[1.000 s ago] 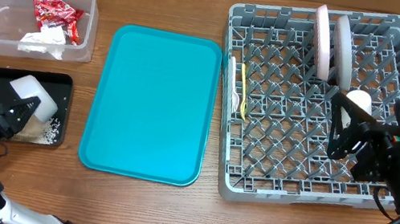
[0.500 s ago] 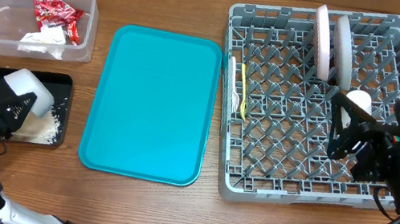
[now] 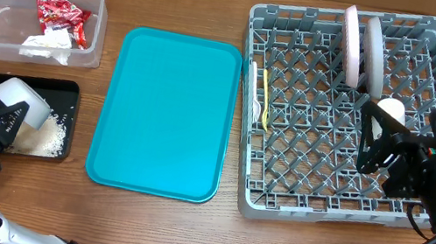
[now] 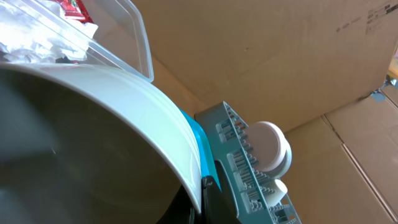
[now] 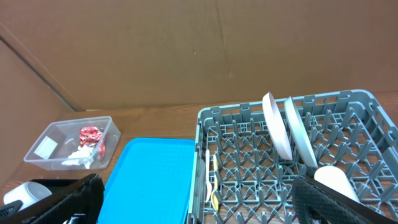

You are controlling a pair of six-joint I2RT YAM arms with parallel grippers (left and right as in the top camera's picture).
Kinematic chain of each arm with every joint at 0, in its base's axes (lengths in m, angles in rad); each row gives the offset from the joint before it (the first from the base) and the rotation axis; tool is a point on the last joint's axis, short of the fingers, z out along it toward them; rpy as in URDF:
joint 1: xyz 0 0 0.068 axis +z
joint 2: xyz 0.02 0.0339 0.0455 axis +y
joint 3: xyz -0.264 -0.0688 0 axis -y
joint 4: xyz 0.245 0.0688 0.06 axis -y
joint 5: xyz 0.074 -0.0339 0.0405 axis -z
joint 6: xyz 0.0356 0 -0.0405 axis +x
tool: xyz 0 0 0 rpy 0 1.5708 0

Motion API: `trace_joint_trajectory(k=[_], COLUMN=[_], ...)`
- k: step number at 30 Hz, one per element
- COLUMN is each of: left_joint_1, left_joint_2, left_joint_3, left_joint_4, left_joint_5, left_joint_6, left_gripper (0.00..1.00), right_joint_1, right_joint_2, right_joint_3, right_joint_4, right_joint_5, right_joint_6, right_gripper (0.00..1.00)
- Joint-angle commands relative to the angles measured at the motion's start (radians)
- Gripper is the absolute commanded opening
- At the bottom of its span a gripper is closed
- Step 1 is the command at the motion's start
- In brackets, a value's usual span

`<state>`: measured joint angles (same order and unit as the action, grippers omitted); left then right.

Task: Sort waste into correct bins and load items into the dishwasher rack
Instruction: 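Tip the bowl to pour the rice onto the black tray, then lift the empty bowl and carry it over the dish rack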

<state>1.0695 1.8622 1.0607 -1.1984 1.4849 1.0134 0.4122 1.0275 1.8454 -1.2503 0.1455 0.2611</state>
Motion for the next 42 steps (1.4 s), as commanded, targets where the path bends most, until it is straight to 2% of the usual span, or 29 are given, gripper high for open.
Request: trace_joint_trajectory(k=[1, 3, 6, 11, 15, 20, 22, 23, 26, 28, 31, 32, 35, 37, 39, 40, 41, 42], left_joint_1=[0.005, 0.003, 0.002, -0.025, -0.095, -0.309, -0.443, -0.539, -0.679, -0.78, -0.832, -0.84, -0.844, -0.845, -0.858, -0.872, -0.91, -0.935], left_joint_2=[0.013, 0.01, -0.02, -0.1, -0.188, -0.304, -0.322, -0.321, -0.32, -0.32, -0.32, -0.32, -0.32, -0.32, -0.32, -0.32, -0.32, -0.32], left_joint_3=[0.007, 0.014, 0.037, 0.044, 0.044, 0.05, 0.074, 0.105, 0.181, 0.293, 0.445, 0.506, 0.673, 0.777, 0.888, 0.932, 1.007, 1.034], left_joint_4=[-0.028, -0.069, -0.208, -0.368, -0.494, -0.491, -0.491, -0.484, -0.47, -0.469, -0.455, -0.432, -0.286, -0.126, 0.038, 0.061, 0.069, 0.069], left_joint_5=[0.026, 0.021, -0.056, -0.056, -0.067, -0.013, 0.033, 0.045, 0.034, 0.005, 0.009, 0.008, -0.004, -0.085, -0.372, -0.538, -0.765, -0.837], left_joint_6=[0.016, 0.025, 0.134, 0.251, 0.347, 0.299, 0.299, 0.299, 0.298, 0.269, 0.169, 0.095, -0.188, -0.479, -0.822, -0.924, -0.984, -0.993], left_gripper=[0.04, 0.04, 0.04, 0.04, 0.04, 0.04, 0.04, 0.04, 0.04, 0.04, 0.04, 0.04, 0.04, 0.04, 0.04, 0.04, 0.04, 0.04], right_joint_1=[-0.004, -0.004, -0.004, -0.004, -0.004, -0.004, -0.004, -0.004, -0.004, -0.004, -0.004, -0.004, -0.004, -0.004, -0.004, -0.004, -0.004, -0.004], right_joint_2=[-0.003, -0.003, -0.003, -0.003, -0.003, -0.003, -0.003, -0.003, -0.003, -0.003, -0.003, -0.003, -0.003, -0.003, -0.003, -0.003, -0.003, -0.003], right_joint_3=[0.007, 0.007, 0.007, 0.007, 0.007, 0.007, 0.007, 0.007, 0.007, 0.007, 0.007, 0.007, 0.007, 0.007, 0.007, 0.007, 0.007, 0.007], right_joint_4=[0.001, 0.001, 0.002, 0.001, 0.002, 0.002, 0.002, 0.002, 0.002, 0.001, 0.002, 0.001, 0.002, 0.002, 0.001, 0.001, 0.002, 0.002], right_joint_5=[0.008, 0.008, 0.008, 0.008, 0.008, 0.008, 0.008, 0.008, 0.008, 0.008, 0.008, 0.008, 0.008, 0.008, 0.008, 0.008, 0.008, 0.008], right_joint_6=[0.002, 0.002, 0.002, 0.002, 0.002, 0.002, 0.002, 0.002, 0.002, 0.002, 0.002, 0.002, 0.002, 0.002, 0.002, 0.002, 0.002, 0.002], right_gripper=[1.0, 1.0, 1.0, 1.0, 1.0, 1.0, 1.0, 1.0, 1.0, 1.0, 1.0, 1.0, 1.0, 1.0, 1.0, 1.0, 1.0, 1.0])
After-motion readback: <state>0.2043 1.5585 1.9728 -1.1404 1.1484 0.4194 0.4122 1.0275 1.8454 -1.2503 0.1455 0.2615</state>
